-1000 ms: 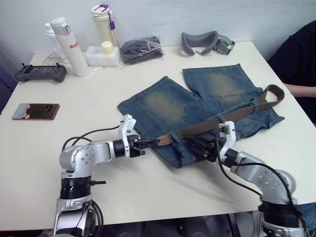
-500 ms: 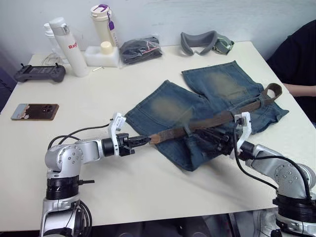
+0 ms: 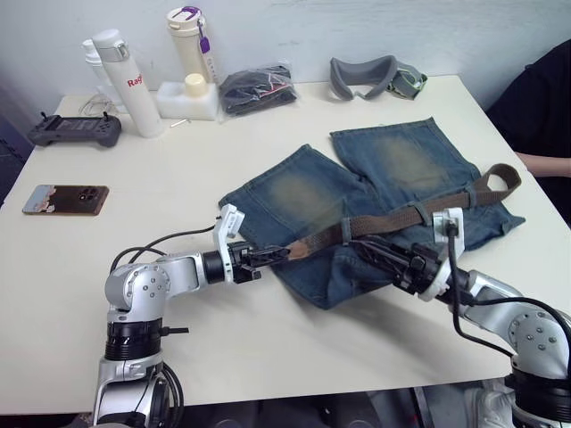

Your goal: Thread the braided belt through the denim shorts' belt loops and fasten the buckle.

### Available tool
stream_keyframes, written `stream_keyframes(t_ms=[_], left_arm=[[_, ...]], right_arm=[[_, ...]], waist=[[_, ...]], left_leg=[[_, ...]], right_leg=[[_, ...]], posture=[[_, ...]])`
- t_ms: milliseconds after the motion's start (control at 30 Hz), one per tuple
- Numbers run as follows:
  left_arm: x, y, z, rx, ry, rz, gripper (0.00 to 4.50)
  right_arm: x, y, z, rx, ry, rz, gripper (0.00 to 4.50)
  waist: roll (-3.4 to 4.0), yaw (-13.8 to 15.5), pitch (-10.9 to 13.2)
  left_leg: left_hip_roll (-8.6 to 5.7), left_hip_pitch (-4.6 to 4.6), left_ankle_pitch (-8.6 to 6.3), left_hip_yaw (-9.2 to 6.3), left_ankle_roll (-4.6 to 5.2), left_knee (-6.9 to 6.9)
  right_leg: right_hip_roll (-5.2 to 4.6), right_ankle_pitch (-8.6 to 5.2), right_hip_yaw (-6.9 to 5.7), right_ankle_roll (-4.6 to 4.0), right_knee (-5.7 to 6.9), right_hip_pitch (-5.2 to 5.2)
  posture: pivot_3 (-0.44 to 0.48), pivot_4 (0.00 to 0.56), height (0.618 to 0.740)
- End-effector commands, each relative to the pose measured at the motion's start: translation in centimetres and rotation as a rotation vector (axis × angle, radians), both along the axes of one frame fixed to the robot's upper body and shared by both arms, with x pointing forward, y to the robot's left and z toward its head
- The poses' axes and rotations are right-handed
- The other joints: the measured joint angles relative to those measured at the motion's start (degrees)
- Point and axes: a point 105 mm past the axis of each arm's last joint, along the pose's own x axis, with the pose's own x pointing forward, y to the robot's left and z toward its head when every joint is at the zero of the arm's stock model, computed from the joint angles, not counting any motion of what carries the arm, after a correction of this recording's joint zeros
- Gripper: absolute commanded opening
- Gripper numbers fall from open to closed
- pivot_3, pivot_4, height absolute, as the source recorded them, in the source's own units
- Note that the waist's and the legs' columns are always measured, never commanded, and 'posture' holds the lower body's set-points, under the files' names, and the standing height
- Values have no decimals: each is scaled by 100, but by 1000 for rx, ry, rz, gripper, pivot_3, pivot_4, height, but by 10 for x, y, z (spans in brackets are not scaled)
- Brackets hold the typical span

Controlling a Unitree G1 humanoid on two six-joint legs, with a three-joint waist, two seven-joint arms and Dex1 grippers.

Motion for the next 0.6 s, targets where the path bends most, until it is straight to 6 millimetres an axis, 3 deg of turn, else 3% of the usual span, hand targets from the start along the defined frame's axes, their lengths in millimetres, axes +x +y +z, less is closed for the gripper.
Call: stream_keyframes(t_ms=[33, 267, 433, 600], left_arm=[[1, -3, 7, 2, -41, -17, 31], [1, -2, 6, 8, -43, -12, 0], [2, 0, 4, 16, -42, -3, 0], [3, 1, 4, 19, -46, 1, 0]], right_arm=[[-5, 6, 4, 98, 32, 11, 3653], [-3, 7, 8, 167, 44, -5, 3655], [-8, -8, 20, 295, 21, -4, 3655], [2, -15, -12, -17, -71, -97, 3655]], waist=[[0, 0, 0], [0, -4, 0], [0, -3, 0], [0, 4, 0]], left_leg=[[0, 1, 0, 0, 0, 1], [2, 0, 0, -1, 0, -2], [2, 0, 0, 0, 0, -2], [-3, 0, 0, 10, 2, 4]], right_leg=[[0, 0, 0, 0, 0, 1], [2, 0, 1, 0, 0, -3], [2, 0, 1, 0, 0, -3], [1, 1, 0, 1, 0, 2]], posture=[[0, 150, 740], [0, 150, 740], [0, 150, 740], [0, 150, 740]])
